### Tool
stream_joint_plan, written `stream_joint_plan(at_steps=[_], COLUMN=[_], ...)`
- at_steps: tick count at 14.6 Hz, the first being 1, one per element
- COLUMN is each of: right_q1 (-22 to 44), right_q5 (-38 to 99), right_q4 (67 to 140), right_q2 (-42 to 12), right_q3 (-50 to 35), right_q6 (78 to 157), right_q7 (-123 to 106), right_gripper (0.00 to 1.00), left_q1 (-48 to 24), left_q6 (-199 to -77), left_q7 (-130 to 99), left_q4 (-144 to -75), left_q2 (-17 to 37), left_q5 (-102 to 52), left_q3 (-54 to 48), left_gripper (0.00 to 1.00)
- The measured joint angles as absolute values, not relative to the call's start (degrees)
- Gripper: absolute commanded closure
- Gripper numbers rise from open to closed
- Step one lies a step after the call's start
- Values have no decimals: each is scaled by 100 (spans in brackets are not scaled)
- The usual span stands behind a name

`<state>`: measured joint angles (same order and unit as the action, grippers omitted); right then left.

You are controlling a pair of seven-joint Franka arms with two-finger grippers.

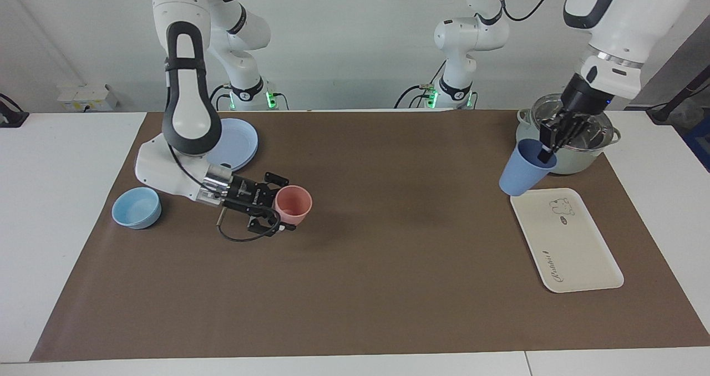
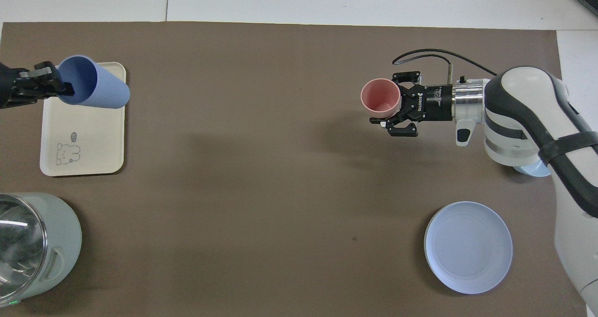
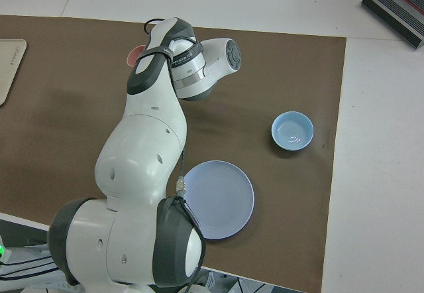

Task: Place cup on tray
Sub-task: 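Carry the cup with the left gripper over the cream tray, then set the cup upright on the tray and open the left gripper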

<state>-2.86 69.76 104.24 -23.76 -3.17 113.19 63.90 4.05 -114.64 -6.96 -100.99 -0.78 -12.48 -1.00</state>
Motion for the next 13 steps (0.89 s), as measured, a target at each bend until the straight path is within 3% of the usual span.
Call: stream_joint_plan(at_steps=[4,12,13], right_q1=[-955,-1451,-1478], right_q5=[6976,6553,6549], right_q4=[10421,10133,10129], right_q2=[-2849,-3014,-3026], right_q3=[-315,-313,-313], right_q6=[11055,11035,11031], right_q7=[5985,5665,5571], right_gripper=[100,100,100], left_q1=[1102,1410,1410], left_q6=[-12883,-14372,-14466], left_q7=[739,2636,2750], left_q4=[-11213,-12209,-12212], left_q2=[139,653,721], left_q5=[-1267,-2194,-2197], left_q3=[-105,-128,-129], left_gripper=[100,100,59])
